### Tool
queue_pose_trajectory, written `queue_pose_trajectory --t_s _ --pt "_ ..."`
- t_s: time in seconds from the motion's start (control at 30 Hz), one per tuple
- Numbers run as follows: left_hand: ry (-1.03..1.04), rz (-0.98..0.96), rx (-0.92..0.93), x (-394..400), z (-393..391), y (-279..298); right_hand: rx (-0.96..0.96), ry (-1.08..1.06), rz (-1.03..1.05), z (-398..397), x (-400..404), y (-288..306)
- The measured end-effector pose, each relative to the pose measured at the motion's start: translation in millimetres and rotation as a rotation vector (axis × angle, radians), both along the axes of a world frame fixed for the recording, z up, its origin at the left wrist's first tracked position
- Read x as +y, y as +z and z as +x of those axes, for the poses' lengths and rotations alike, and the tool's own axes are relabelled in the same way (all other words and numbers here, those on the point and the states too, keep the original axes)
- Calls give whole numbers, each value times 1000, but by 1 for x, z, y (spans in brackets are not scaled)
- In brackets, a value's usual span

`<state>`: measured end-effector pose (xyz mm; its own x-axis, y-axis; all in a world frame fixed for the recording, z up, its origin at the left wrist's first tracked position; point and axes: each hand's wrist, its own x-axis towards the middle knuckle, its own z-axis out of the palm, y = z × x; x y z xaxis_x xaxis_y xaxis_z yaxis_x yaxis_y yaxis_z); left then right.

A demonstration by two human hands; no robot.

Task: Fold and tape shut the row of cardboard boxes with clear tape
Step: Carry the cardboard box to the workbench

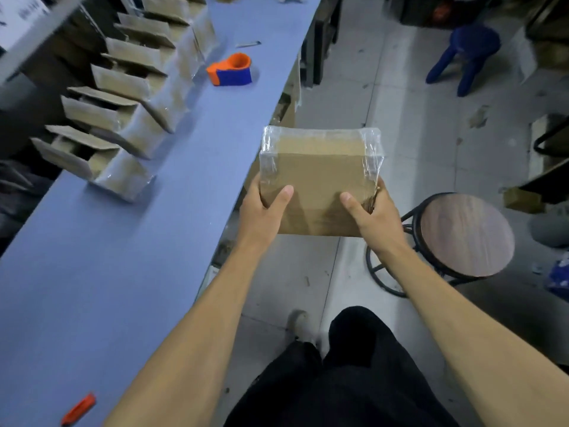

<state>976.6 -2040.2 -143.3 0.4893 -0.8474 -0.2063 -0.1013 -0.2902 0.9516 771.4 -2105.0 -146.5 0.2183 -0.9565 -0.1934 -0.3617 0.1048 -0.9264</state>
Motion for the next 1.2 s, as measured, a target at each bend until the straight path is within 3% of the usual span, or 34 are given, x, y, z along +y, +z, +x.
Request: queue_pose_trajectory --t_s 0.33,0.6,0.9,1.2 --pt "144 74 -8 -189 50 -22 -3 112 46 66 -210 -12" --pt "411 103 30 -289 93 -7 -7 376 87 135 -363 -8" --pt "576 80 93 -356 164 -22 -69 556 91 226 -465 -16" --pt "733 36 127 -374 223 -38 -7 799 104 320 -514 -29"
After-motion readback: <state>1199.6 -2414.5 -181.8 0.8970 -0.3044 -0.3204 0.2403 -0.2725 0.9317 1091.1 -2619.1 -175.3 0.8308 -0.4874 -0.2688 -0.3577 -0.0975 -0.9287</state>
